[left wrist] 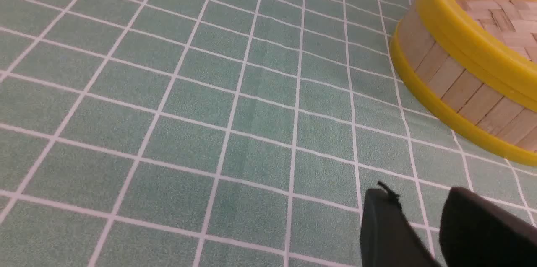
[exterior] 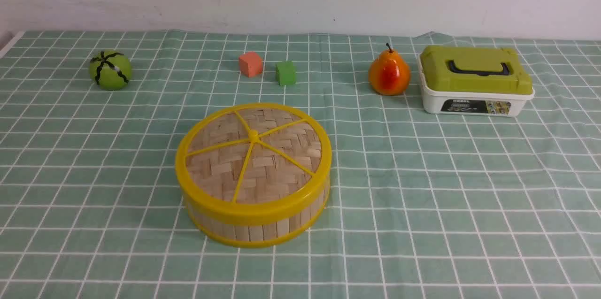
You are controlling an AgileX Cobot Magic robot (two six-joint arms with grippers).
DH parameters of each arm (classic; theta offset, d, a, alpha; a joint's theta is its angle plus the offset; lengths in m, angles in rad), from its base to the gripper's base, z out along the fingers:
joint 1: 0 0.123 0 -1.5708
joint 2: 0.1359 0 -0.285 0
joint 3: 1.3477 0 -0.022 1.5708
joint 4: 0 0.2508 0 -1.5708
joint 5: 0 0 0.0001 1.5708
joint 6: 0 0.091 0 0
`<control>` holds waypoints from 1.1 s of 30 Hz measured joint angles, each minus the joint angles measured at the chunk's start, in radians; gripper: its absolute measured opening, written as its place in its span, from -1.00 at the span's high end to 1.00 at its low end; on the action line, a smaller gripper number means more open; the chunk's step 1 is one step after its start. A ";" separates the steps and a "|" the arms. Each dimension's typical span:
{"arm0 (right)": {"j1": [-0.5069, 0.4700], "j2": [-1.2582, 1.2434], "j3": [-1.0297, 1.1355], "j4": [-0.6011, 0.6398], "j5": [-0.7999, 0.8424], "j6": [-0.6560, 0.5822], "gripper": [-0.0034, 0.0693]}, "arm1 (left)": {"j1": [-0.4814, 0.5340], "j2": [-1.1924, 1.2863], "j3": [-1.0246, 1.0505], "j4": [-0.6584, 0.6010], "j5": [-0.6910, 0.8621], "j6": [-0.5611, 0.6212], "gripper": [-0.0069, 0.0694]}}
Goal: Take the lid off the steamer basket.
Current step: Use the left arm to lift the lid of the steamer
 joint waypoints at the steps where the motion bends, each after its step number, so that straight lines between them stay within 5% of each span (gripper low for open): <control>1: 0.000 0.000 0.000 0.000 0.000 0.000 0.24 | 0.000 0.000 0.000 0.000 0.000 0.000 0.28; 33: 0.000 0.000 0.000 0.000 0.000 0.000 0.24 | 0.000 0.000 0.000 0.007 0.001 0.000 0.21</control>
